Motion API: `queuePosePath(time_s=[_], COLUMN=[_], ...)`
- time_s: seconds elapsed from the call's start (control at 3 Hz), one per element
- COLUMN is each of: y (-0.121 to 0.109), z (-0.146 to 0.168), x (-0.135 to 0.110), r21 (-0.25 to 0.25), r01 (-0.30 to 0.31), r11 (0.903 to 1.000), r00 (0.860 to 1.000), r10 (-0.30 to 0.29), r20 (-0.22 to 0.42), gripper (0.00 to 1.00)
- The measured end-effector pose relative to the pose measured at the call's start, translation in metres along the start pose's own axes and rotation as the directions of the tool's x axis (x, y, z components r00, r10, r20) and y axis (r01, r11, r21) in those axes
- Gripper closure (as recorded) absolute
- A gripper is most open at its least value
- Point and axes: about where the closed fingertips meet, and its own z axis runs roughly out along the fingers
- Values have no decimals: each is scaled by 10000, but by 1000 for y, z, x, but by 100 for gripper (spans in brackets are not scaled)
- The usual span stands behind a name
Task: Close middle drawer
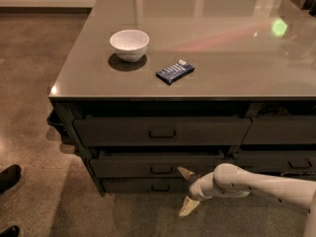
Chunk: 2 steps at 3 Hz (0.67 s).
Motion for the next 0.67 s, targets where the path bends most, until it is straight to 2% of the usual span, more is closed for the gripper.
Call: queuePosePath(time_s=[0.33, 0.67], y=[-21, -21], z=[4, 4], x=[20, 20], r21=[590, 590], r01=[1, 1], r11=[9983, 9983], r00=[9988, 9988], r10=[28, 28], r20=[-491, -491], gripper=[0, 0])
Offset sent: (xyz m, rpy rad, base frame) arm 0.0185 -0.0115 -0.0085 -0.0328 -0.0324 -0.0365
